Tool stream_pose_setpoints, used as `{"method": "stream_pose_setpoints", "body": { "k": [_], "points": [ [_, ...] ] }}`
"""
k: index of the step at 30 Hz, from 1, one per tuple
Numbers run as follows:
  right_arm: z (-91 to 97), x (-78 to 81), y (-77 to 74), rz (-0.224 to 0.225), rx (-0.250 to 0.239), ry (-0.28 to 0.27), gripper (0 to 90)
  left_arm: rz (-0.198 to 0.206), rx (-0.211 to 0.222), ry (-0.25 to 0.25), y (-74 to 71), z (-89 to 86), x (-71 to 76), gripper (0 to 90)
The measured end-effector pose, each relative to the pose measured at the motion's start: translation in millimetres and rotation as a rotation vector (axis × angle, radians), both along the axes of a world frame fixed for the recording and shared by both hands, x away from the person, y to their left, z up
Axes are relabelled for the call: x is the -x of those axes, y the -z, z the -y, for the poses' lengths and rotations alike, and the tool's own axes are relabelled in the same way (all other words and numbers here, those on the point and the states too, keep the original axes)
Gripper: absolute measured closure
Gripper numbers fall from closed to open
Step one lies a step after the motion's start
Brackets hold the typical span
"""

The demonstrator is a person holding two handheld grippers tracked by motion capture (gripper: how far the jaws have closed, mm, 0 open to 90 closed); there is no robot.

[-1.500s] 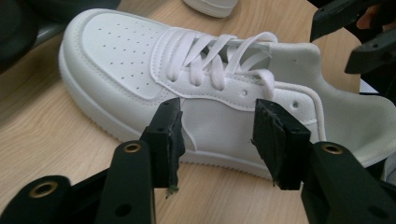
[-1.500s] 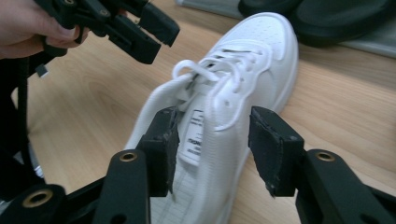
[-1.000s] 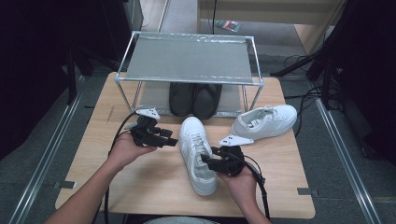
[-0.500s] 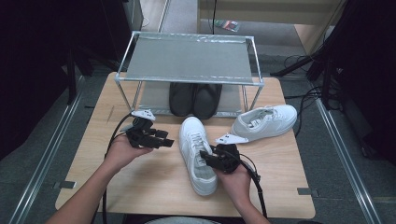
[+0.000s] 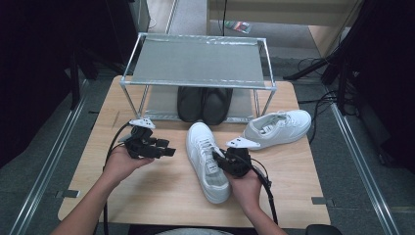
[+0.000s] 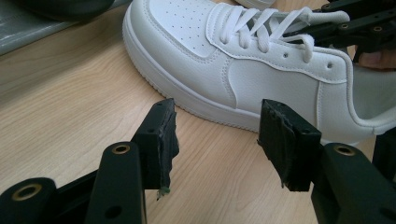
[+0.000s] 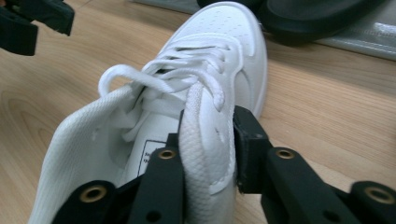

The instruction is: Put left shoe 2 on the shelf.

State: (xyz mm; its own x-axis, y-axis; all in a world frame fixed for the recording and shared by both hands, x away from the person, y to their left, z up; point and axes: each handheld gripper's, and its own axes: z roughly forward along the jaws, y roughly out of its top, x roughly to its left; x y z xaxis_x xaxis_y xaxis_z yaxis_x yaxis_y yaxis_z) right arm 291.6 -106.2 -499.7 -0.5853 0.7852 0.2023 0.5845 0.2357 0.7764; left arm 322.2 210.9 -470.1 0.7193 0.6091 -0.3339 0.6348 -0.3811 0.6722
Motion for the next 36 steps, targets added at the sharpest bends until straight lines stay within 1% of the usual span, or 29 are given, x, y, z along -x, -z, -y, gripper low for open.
{"method": "stream_pose_setpoints", "body": {
  "k": [1,7,8,12,16,19,22,23,25,28,29,30,31,33,36],
  "points": [
    [0.3,-1.2,-0.7,-0.003,-0.001,0.004,79.2,0.001,0.007,-0.011,0.1,-2.8,0.7,47.0],
    [2.2,-3.9,-2.1,-0.019,-0.015,0.009,82.4,-0.003,0.018,-0.026,0.5,-8.1,1.8,45.4],
    [2.5,-4.9,-3.0,-0.026,-0.015,0.001,82.9,-0.001,0.018,-0.027,0.6,-8.4,1.7,44.4],
    [2.9,-5.9,-6.5,-0.032,-0.024,-0.017,83.5,0.0,0.022,-0.028,0.4,-9.4,1.9,42.9],
    [2.6,-7.2,-9.6,-0.045,-0.018,-0.031,83.8,0.005,0.017,-0.029,0.4,-11.6,1.4,42.1],
    [3.1,-8.5,-12.8,-0.056,-0.02,-0.047,83.9,0.008,0.022,-0.037,0.0,-13.6,1.8,41.8],
    [3.4,-9.7,-15.7,-0.048,-0.02,-0.063,83.9,0.003,0.019,-0.041,0.1,-15.6,1.5,41.5],
    [4.0,-10.5,-19.1,-0.053,-0.032,-0.07,84.0,0.006,0.011,-0.046,0.2,-17.2,0.9,41.5],
    [4.4,-11.0,-20.6,-0.053,-0.034,-0.076,84.0,0.004,0.016,-0.046,0.6,-17.7,0.5,41.4],
    [6.7,-15.3,-28.3,-0.054,-0.047,-0.114,83.9,0.004,0.012,-0.045,1.5,-18.9,0.0,40.6],
    [8.3,-20.3,-33.9,-0.044,-0.051,-0.161,83.9,0.005,0.007,-0.048,1.5,-20.0,0.0,40.3],
    [9.0,-21.6,-35.9,-0.04,-0.05,-0.174,83.9,0.015,0.002,-0.057,0.8,-21.0,0.3,40.4],
    [10.0,-24.2,-38.3,-0.037,-0.053,-0.196,83.9,0.021,0.009,-0.063,-0.1,-22.2,0.5,40.4],
    [11.8,-28.3,-44.0,-0.029,-0.046,-0.23,83.9,0.024,0.021,-0.073,-1.7,-25.2,0.5,40.3],
    [17.0,-38.1,-53.4,-0.029,-0.044,-0.3,83.9,0.023,0.016,-0.077,-1.3,-29.5,0.6,40.2]
  ]
}}
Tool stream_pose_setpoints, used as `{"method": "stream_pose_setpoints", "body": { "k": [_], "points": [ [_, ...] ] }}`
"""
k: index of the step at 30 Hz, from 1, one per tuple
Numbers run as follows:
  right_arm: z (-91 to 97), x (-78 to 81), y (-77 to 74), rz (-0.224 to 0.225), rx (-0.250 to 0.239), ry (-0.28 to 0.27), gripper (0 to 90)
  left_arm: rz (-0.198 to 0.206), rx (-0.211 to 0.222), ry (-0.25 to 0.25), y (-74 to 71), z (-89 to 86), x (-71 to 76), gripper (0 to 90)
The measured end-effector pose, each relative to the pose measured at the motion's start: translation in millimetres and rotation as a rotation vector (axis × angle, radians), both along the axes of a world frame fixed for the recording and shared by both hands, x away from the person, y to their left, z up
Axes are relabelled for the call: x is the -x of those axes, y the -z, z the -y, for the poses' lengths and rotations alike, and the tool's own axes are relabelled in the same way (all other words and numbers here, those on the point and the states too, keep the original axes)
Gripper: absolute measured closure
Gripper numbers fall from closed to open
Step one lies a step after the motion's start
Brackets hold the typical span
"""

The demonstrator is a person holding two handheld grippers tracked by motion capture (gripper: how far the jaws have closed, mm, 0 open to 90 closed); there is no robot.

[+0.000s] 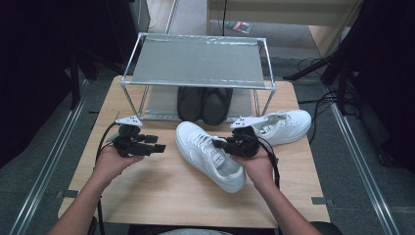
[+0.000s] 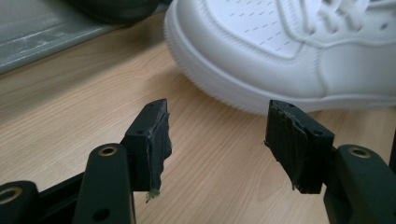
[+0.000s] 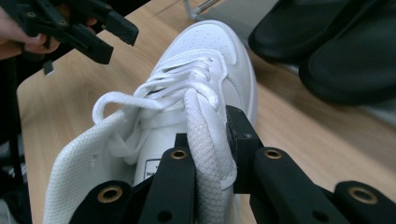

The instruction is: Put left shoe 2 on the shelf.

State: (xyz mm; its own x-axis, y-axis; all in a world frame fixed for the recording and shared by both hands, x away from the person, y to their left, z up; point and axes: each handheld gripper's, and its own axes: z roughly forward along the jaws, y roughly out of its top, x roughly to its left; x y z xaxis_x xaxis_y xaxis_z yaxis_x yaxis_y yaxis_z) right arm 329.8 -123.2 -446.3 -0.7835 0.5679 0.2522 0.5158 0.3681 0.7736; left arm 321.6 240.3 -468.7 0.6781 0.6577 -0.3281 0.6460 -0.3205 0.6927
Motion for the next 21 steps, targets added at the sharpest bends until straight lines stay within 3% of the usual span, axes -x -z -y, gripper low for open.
{"method": "stream_pose_setpoints", "body": {
  "k": [2,3,4,10,12,14,15,16,17,18,21],
  "points": [
    [2.2,-4.3,-3.3,-0.002,0.001,-0.021,83.9,0.006,-0.009,-0.011,-0.1,-1.4,0.2,40.3],
    [7.1,-12.9,-10.4,0.005,-0.001,-0.078,83.8,0.022,-0.003,-0.025,-1.5,-4.4,0.5,40.3],
    [9.2,-16.1,-12.5,0.0,-0.007,-0.093,83.7,0.026,0.006,-0.031,-2.6,-5.9,0.7,40.3],
    [21.5,-34.4,-30.3,-0.009,-0.042,-0.185,83.7,0.022,0.017,-0.037,-2.5,-12.5,0.5,39.6],
    [25.6,-41.9,-44.6,-0.01,-0.055,-0.249,83.6,0.022,0.019,-0.045,-2.2,-15.6,0.8,39.5],
    [26.3,-43.0,-50.3,-0.007,-0.053,-0.263,83.6,0.025,0.019,-0.047,-2.5,-16.4,0.9,39.5],
    [26.4,-44.3,-65.2,0.002,-0.045,-0.286,83.6,0.025,0.026,-0.05,-2.4,-17.2,1.2,39.4],
    [26.4,-44.3,-65.2,0.002,-0.045,-0.286,83.6,0.025,0.026,-0.05,-2.4,-17.2,1.2,39.4],
    [25.7,-44.3,-77.2,0.013,-0.041,-0.299,83.5,0.021,0.02,-0.05,-1.9,-17.3,0.8,39.4],
    [25.7,-44.3,-77.2,0.013,-0.041,-0.299,83.5,0.021,0.02,-0.05,-1.9,-17.3,0.8,39.4],
    [22.2,-47.4,-102.1,0.006,-0.071,-0.306,83.6,0.014,0.021,-0.045,-0.9,-16.9,0.7,39.4]
  ]
}}
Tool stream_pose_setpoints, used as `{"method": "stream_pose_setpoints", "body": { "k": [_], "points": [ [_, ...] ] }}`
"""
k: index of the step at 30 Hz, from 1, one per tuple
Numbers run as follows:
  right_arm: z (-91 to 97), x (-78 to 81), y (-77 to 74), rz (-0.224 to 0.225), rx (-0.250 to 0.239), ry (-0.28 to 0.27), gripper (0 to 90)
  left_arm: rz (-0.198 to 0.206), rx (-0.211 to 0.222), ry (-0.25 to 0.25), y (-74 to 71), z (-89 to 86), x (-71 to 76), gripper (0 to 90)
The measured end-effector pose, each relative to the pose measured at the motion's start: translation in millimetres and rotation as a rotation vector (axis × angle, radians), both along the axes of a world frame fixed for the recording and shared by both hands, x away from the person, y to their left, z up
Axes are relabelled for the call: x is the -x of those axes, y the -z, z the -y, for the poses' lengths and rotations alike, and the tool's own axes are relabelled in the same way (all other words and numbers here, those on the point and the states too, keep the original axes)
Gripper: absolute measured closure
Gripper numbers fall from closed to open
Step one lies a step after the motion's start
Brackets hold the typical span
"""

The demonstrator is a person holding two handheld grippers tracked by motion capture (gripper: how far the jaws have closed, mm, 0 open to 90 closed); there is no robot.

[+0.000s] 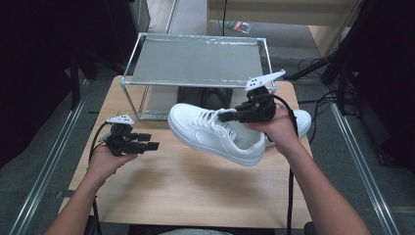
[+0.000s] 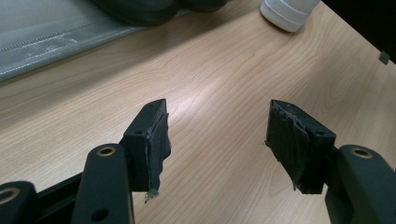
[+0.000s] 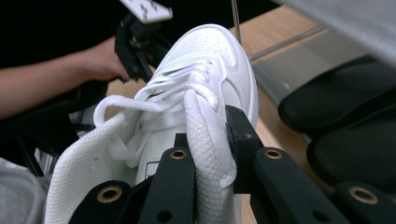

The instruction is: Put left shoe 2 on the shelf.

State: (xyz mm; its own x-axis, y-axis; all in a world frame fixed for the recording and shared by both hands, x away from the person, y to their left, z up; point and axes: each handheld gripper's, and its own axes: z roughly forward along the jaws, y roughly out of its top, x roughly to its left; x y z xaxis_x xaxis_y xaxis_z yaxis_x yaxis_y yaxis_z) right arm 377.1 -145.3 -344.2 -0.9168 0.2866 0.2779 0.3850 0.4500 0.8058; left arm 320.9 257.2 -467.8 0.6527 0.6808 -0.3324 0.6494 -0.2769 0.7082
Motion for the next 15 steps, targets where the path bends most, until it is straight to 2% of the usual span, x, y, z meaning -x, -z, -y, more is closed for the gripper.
{"method": "stream_pose_setpoints", "body": {
  "k": [2,4,8,12,13,14,15],
  "points": [
    [-1.7,-1.2,-5.9,-0.001,-0.011,0.002,83.7,0.003,0.0,0.002,0.2,0.2,0.0,39.4],
    [-9.5,-3.5,-26.1,0.015,-0.021,0.025,83.6,0.007,-0.003,0.006,-0.1,0.7,0.1,39.4],
    [-20.9,-9.9,-47.6,0.04,-0.015,0.063,83.6,0.013,-0.005,0.011,0.0,1.3,0.3,39.4],
    [-32.3,-21.2,-65.1,0.048,-0.017,0.143,83.6,0.006,-0.005,0.02,0.5,1.7,0.3,39.4],
    [-32.3,-21.2,-65.1,0.048,-0.017,0.143,83.6,0.006,-0.005,0.02,0.5,1.7,0.3,39.4],
    [-34.6,-25.1,-68.0,0.047,-0.023,0.167,83.5,0.006,-0.004,0.025,0.4,1.6,0.3,39.4],
    [-39.4,-35.7,-73.0,0.05,-0.022,0.218,83.6,0.013,-0.002,0.028,0.3,2.0,0.5,39.5]
  ]
}}
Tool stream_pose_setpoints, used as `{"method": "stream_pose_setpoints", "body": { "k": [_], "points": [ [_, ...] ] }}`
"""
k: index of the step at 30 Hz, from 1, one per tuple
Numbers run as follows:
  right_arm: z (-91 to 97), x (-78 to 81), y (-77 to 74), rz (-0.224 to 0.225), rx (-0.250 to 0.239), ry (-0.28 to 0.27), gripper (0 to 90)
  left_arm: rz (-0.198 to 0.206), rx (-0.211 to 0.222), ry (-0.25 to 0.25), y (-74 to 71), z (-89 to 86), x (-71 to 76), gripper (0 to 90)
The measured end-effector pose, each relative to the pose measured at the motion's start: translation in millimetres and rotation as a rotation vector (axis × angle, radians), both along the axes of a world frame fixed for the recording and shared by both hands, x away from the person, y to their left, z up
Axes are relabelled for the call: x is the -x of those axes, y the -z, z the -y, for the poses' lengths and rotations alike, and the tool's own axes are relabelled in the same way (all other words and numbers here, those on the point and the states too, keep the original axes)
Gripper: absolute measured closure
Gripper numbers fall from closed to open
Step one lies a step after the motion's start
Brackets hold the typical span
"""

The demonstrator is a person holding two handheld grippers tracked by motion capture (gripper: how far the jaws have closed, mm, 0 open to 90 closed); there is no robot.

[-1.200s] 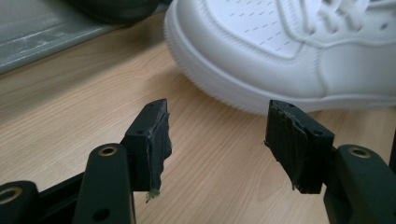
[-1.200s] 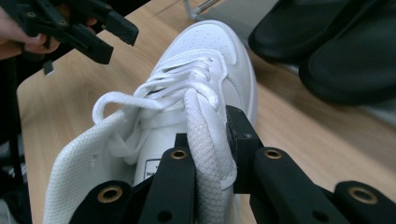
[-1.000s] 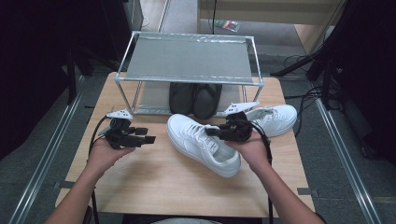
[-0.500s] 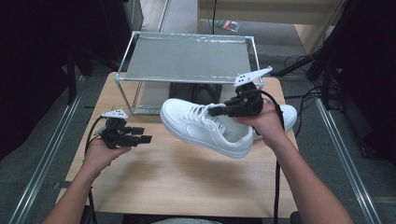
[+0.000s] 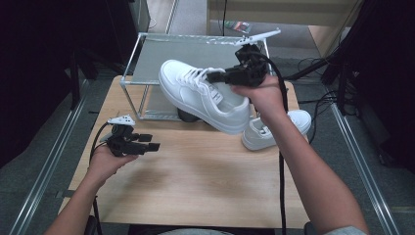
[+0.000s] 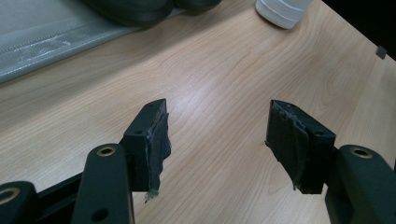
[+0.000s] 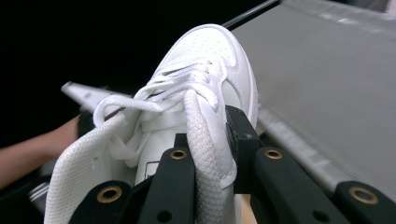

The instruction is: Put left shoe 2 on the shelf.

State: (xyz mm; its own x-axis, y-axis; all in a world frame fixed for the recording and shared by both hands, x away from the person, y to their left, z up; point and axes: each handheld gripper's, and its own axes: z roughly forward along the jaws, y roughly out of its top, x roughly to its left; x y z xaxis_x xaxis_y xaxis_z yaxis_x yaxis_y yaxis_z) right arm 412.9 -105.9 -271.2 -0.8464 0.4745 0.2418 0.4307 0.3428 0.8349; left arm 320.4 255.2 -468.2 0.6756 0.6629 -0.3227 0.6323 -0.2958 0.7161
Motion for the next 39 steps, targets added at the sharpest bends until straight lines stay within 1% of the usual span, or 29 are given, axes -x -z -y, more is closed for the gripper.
{"method": "stream_pose_setpoints", "body": {
  "k": [1,2,3,4,5,6,7,8,9,10,12,16,17,18,19,22,23,25,26,27,29,30,31,32,33,35,37,39],
  "points": [
    [-1.8,-4.2,-1.0,-0.002,-0.002,0.017,83.6,0.002,0.0,0.002,-0.2,0.2,0.1,39.6],
    [-1.8,-4.2,-1.0,-0.002,-0.002,0.017,83.6,0.002,0.0,0.002,-0.2,0.2,0.1,39.6],
    [-7.0,-15.9,-3.0,0.003,0.003,0.076,83.6,0.003,-0.001,0.004,0.0,0.5,-0.1,39.6],
    [-8.6,-19.6,-3.4,-0.008,0.0,0.101,83.6,0.004,-0.012,0.009,0.4,1.1,0.0,39.6],
    [-10.5,-24.8,-3.7,-0.016,-0.002,0.136,83.6,0.004,-0.012,0.009,0.4,1.1,0.0,39.6],
    [-10.5,-24.8,-3.7,-0.016,-0.002,0.136,83.6,0.003,-0.02,0.008,1.0,2.0,0.1,39.6],
    [-14.3,-36.4,-3.5,-0.027,-0.01,0.201,83.6,0.006,-0.04,0.013,1.9,3.2,0.1,39.7],
    [-14.3,-36.4,-3.5,-0.027,-0.01,0.201,83.6,0.006,-0.04,0.013,1.9,3.2,0.1,39.9],
    [-15.7,-39.8,-3.6,-0.03,-0.009,0.222,83.6,0.007,-0.04,0.025,2.5,4.2,0.2,39.9],
    [-20.5,-49.7,-3.1,-0.022,0.003,0.276,83.5,0.008,-0.036,0.029,2.7,4.5,0.1,40.0],
    [-24.0,-57.8,-1.8,-0.018,0.006,0.313,83.5,0.015,-0.027,0.041,2.3,5.7,-0.3,40.0],
    [-31.4,-76.7,0.7,-0.023,-0.009,0.418,83.5,0.023,-0.022,0.049,1.1,7.6,0.3,40.2],
    [-31.4,-76.7,0.7,-0.023,-0.009,0.418,83.5,0.023,-0.022,0.054,0.6,8.0,0.4,40.2],
    [-33.5,-81.0,1.3,-0.026,-0.015,0.444,83.4,0.026,-0.021,0.057,0.6,8.8,0.5,40.1],
    [-36.6,-85.7,1.9,-0.032,-0.021,0.48,83.5,0.025,-0.023,0.065,0.5,9.2,0.5,40.1],
    [-44.3,-96.5,4.5,-0.066,-0.048,0.558,82.9,0.023,-0.028,0.074,0.8,11.4,0.8,40.1],
    [-48.9,-104.6,7.5,-0.097,-0.072,0.599,82.9,0.045,-0.044,0.082,-0.1,13.0,0.9,40.4],
    [-54.4,-110.5,9.5,-0.106,-0.076,0.629,83.0,0.048,-0.035,0.092,-1.2,14.0,0.7,40.5],
    [-54.4,-110.5,9.5,-0.106,-0.076,0.629,83.0,0.048,-0.035,0.092,-1.2,14.0,0.7,40.5],
    [-64.3,-116.5,10.8,-0.09,-0.05,0.669,82.9,0.055,-0.032,0.09,-1.4,15.0,1.1,40.5],
    [-72.0,-120.6,11.4,-0.083,-0.031,0.707,82.9,0.056,-0.035,0.1,-1.9,15.2,1.7,40.5],
    [-72.0,-120.6,11.4,-0.083,-0.031,0.707,82.9,0.056,-0.035,0.1,-1.9,15.2,1.7,40.5],
    [-78.7,-126.0,13.4,-0.081,-0.031,0.747,82.8,0.053,-0.035,0.102,-2.1,14.9,1.7,40.5],
    [-78.7,-126.0,13.4,-0.081,-0.031,0.747,82.8,0.053,-0.035,0.102,-2.1,14.9,1.7,40.4],
    [-82.8,-130.5,16.6,-0.107,-0.053,0.775,82.7,0.054,-0.031,0.103,-2.1,14.7,1.6,40.4],
    [-85.6,-134.3,20.0,-0.133,-0.07,0.787,82.6,0.051,-0.032,0.109,-1.9,14.8,1.1,40.4],
    [-88.0,-135.4,21.9,-0.141,-0.076,0.794,82.5,0.051,-0.035,0.11,-1.2,15.5,0.8,40.5],
    [-95.2,-136.6,25.7,-0.147,-0.08,0.805,82.3,0.045,-0.037,0.117,-0.7,16.5,0.7,40.4]
  ]
}}
